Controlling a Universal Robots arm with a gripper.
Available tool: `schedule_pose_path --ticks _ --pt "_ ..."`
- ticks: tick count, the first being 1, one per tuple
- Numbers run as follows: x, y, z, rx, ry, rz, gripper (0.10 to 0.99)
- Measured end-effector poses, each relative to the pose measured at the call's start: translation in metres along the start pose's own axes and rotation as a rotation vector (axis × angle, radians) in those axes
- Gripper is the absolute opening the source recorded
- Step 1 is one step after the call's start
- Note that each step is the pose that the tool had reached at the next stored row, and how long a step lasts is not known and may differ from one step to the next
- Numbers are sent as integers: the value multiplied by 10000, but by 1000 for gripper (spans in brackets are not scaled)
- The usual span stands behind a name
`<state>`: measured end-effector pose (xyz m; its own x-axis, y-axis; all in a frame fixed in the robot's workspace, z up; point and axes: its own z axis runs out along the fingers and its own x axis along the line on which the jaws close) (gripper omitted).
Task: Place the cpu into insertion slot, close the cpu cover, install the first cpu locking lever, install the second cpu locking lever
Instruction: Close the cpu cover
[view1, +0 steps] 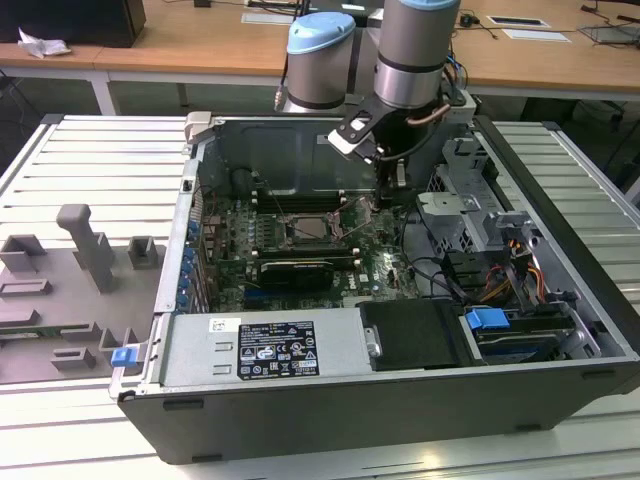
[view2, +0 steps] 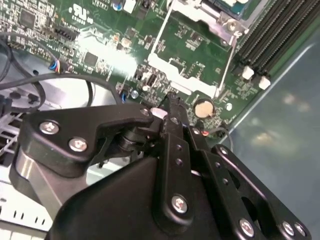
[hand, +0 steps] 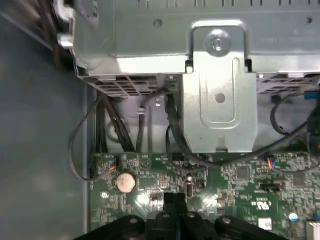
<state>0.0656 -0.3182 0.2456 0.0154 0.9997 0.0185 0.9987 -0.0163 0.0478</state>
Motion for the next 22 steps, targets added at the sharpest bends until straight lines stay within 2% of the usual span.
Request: schedule_pose_path --ticks 3,9,16,22 --pt "-11 -18 31 0 1 1 106" --pt "-12 -53 32 1 0 1 106" --pt "-14 -133 28 0 1 1 106" --pt "-14 -153 27 0 1 0 106"
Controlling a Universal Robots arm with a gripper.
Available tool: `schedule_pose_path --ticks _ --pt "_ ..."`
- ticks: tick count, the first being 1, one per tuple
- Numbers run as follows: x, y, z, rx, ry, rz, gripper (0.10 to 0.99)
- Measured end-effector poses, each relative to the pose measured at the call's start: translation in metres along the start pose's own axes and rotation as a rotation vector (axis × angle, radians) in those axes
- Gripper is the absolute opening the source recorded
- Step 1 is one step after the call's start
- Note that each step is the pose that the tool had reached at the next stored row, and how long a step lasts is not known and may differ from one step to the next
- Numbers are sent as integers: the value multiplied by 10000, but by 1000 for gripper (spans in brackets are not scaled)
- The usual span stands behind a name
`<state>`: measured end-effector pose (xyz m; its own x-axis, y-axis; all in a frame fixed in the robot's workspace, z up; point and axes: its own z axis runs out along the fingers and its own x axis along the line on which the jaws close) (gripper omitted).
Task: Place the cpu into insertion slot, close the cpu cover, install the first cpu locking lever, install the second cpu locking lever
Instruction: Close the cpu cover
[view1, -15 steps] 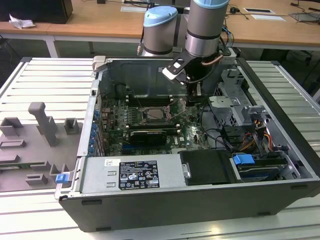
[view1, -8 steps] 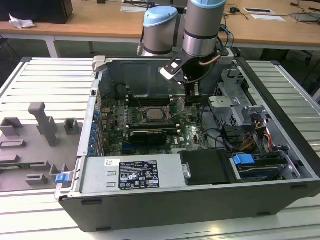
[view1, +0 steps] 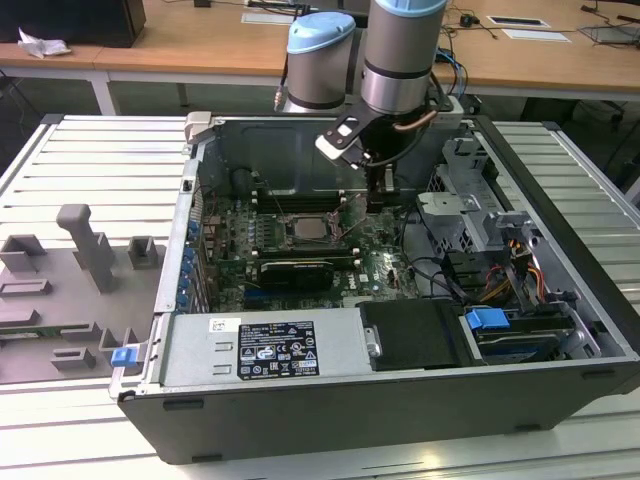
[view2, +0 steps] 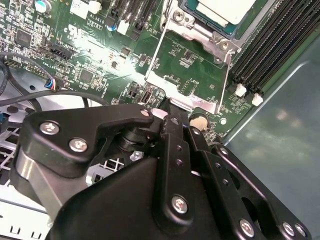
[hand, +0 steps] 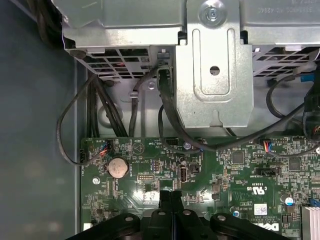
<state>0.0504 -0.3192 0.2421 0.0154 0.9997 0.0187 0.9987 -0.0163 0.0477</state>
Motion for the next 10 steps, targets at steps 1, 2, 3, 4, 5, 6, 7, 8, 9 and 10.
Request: schedule_pose_path --ticks 1,2,3,4,5,6,7,8,9,10 --pt "0 -3 0 0 -1 1 106" --pt "0 -3 0 0 -1 1 106" --pt "0 -5 0 0 -1 2 106" --pt "0 -8 -1 0 0 2 106" --pt "0 -10 -1 0 0 2 106" --pt "0 -12 -1 0 -1 2 106" --pt "0 -17 -1 0 0 2 106" --pt "0 -20 -1 0 -1 1 106" --pt "-1 -23 -1 0 -1 1 106" --pt "-1 -26 -1 0 0 2 106"
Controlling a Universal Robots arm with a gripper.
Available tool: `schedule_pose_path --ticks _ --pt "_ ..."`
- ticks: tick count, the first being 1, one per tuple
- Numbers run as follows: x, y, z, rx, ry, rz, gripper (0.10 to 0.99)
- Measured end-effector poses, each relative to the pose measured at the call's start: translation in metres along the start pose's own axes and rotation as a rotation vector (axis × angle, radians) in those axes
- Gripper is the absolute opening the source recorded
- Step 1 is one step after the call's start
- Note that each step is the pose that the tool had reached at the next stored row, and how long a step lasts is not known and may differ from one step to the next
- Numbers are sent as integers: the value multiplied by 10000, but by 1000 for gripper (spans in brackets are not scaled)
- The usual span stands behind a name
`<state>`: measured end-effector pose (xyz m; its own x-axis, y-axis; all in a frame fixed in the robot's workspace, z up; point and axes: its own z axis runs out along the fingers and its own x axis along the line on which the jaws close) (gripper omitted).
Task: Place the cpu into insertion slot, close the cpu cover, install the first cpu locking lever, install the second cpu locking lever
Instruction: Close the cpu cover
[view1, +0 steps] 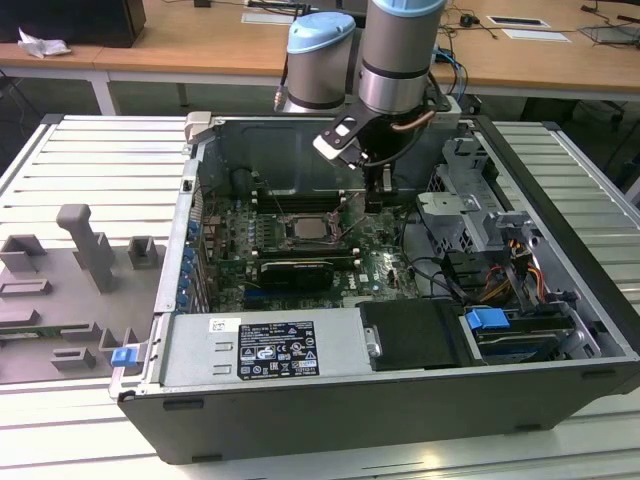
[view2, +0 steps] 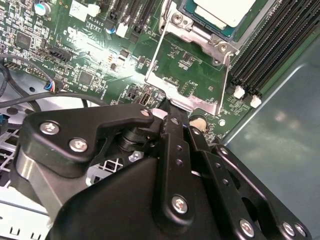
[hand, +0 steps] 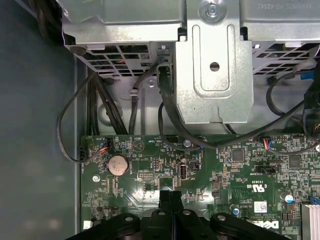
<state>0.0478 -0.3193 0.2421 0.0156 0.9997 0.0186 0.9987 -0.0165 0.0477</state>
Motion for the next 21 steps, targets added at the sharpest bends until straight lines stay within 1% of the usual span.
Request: schedule_pose_path --ticks 11,17,21 --pt "0 -47 -3 0 0 -1 106" --pt "0 -57 -25 -1 2 0 106" --pt "-1 -99 -30 0 -2 -1 106"
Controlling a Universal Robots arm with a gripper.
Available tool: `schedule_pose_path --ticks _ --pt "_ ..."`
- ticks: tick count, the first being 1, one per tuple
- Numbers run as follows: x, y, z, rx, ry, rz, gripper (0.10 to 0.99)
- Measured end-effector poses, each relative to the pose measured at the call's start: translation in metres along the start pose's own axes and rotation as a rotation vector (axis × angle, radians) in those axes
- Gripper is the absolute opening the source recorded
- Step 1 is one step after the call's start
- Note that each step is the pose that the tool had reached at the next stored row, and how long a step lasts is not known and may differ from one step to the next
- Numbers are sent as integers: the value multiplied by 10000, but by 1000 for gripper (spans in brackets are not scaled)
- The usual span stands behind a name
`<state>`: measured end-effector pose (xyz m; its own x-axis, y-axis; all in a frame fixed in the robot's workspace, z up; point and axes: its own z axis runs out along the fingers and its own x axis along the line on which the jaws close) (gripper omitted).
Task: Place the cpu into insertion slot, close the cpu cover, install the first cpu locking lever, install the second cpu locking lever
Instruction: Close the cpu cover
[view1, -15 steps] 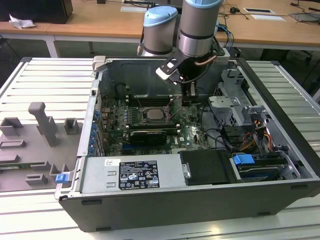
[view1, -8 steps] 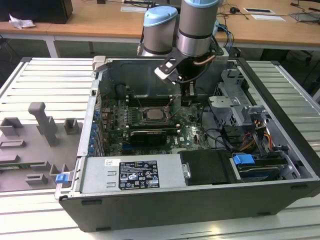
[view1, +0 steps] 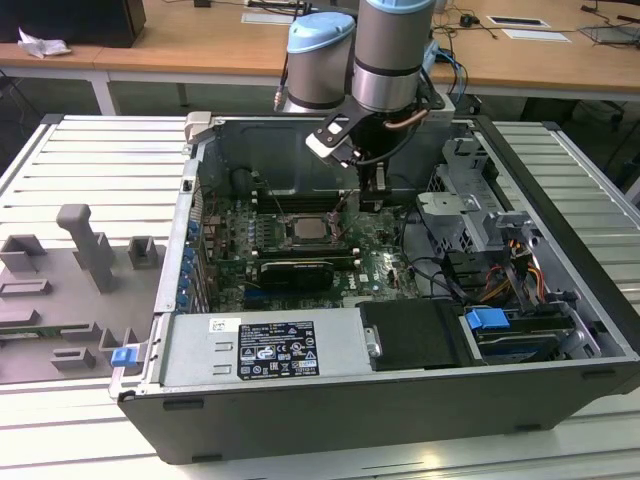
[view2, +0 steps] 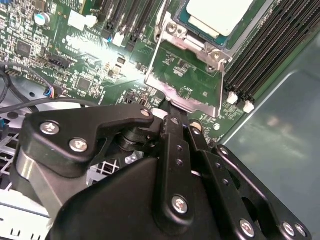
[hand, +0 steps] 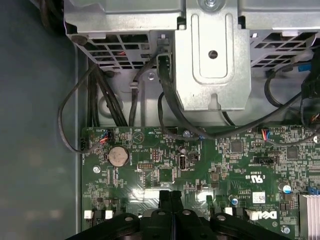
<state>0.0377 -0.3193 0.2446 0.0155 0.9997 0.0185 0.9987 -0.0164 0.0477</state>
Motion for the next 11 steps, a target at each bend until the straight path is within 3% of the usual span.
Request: schedule_pose_path --ticks 11 --pt "-1 -81 -3 0 6 1 106"
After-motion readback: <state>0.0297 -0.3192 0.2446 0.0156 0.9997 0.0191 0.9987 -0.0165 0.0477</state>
